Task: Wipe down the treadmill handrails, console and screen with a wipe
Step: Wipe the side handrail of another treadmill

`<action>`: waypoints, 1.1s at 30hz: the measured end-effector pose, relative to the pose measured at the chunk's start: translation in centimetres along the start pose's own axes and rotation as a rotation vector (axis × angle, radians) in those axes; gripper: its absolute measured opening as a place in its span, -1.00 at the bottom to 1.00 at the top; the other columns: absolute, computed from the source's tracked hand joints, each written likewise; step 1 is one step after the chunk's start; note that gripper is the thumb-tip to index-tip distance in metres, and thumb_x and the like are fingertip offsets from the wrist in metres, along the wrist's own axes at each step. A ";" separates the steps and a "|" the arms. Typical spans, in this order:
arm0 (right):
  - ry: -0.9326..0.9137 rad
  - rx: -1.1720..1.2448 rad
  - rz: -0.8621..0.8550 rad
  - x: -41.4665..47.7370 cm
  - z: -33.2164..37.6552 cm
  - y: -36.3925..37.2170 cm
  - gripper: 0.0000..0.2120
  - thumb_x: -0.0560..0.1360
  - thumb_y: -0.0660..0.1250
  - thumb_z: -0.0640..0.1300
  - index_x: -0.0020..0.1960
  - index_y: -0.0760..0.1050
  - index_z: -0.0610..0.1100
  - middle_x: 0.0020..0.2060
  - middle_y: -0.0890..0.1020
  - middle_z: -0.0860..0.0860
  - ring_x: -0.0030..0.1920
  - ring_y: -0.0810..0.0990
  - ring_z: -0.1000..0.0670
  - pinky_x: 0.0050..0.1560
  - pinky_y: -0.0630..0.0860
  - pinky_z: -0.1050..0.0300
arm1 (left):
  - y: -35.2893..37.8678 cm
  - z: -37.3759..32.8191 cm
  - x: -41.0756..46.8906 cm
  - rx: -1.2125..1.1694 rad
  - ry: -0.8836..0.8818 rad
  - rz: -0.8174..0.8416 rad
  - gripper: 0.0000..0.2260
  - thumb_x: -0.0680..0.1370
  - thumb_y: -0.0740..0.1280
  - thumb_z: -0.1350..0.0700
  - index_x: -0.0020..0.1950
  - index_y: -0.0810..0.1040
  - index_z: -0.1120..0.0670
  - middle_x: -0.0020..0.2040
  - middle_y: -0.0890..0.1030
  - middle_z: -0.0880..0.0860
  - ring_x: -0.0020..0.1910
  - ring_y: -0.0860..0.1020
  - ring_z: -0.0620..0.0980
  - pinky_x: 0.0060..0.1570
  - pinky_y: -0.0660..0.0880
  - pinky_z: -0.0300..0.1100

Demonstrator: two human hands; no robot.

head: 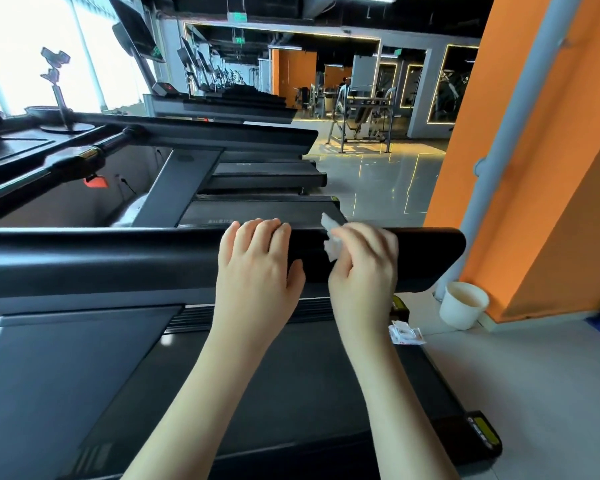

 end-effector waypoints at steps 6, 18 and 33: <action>0.072 -0.293 -0.020 1.1 -1.0 -0.8 -0.63 0.39 0.10 -0.25 -0.04 0.67 -0.15 -0.20 0.65 -0.01 -0.11 0.49 -0.14 -0.13 0.28 0.10 | 0.4 -0.1 -0.2 0.013 -0.002 -0.021 -0.63 0.46 0.25 0.09 0.20 0.57 0.21 0.12 0.58 0.19 0.14 0.52 0.24 0.25 0.35 0.16; 0.171 -0.173 -0.047 0.5 -2.2 -1.6 -0.66 0.38 0.16 -0.44 -0.01 0.65 -0.28 -0.14 0.61 -0.14 -0.16 0.51 -0.25 -0.06 0.35 0.19 | 1.0 -0.1 -0.6 0.008 0.008 -0.071 -0.63 0.44 0.31 0.15 0.23 0.57 0.18 0.11 0.57 0.21 0.12 0.51 0.25 0.23 0.35 0.18; 0.253 -0.105 -0.143 -3.4 -1.1 -1.0 -0.77 0.37 0.37 -0.45 -0.06 0.66 -0.22 -0.22 0.59 -0.04 -0.24 0.55 -0.02 -0.23 0.45 0.20 | 1.1 0.7 -0.7 0.000 0.077 -0.059 -0.57 0.42 0.32 0.16 0.29 0.54 0.18 0.16 0.56 0.22 0.17 0.49 0.24 0.26 0.31 0.12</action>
Point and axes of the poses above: each hand's wrist, its own x-axis towards the middle knuckle, its own y-axis out of the palm, z = x × y, the point moved 1 cm from there along x, towards the middle knuckle
